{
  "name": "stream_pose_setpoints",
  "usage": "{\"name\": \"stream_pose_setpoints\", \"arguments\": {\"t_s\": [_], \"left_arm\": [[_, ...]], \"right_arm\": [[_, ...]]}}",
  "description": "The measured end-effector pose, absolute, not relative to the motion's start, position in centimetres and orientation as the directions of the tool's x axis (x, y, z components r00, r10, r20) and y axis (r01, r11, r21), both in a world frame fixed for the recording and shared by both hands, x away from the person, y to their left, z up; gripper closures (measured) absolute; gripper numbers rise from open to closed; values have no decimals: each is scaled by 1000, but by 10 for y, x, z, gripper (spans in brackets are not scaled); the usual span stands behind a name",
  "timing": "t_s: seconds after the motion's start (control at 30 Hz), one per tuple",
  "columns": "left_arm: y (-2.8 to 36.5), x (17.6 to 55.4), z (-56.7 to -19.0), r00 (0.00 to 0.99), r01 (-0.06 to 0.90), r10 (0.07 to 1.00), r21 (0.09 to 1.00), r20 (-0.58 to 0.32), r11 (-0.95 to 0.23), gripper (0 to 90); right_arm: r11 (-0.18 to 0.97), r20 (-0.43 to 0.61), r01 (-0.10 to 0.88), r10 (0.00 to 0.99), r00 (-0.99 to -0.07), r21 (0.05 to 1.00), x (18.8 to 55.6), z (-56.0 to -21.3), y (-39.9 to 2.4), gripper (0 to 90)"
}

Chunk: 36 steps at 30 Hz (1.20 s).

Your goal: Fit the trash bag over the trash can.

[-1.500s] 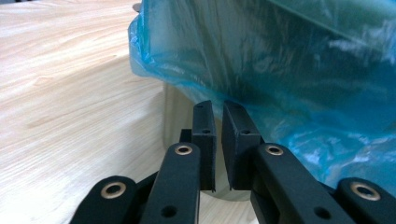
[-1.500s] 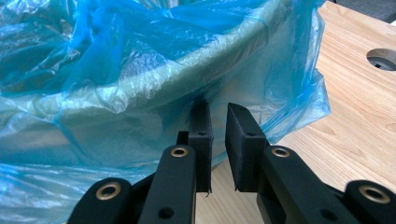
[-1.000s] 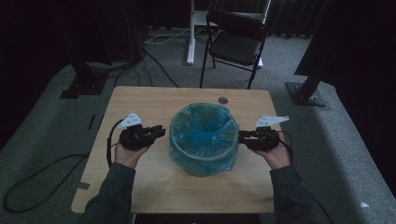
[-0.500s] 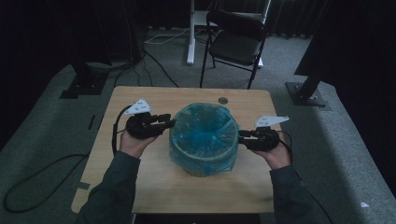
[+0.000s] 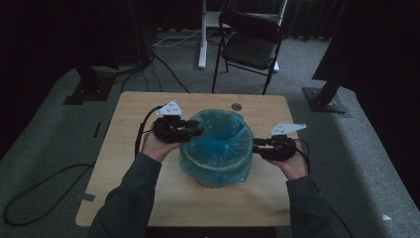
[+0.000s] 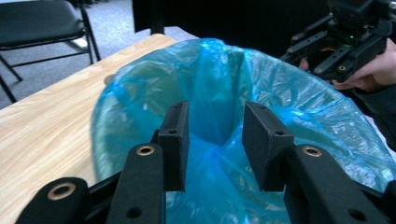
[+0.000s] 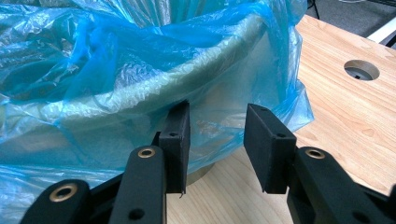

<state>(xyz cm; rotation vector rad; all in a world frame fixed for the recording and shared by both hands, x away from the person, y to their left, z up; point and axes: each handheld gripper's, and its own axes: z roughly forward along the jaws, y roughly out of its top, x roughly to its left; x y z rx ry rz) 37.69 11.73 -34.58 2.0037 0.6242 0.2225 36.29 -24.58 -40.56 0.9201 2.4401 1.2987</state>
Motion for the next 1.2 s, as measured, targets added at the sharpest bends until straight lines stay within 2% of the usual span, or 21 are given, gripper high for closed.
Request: {"name": "stream_pose_setpoints", "arguments": {"t_s": [0.7, 1.2], "left_arm": [[54, 393, -337, 909, 243, 417, 799, 11, -550, 633], [34, 402, -342, 919, 223, 392, 755, 48, -616, 633]], "right_arm": [[410, 88, 418, 620, -780, 811, 363, -405, -246, 602], [399, 103, 423, 618, -780, 813, 364, -407, -249, 597]]}}
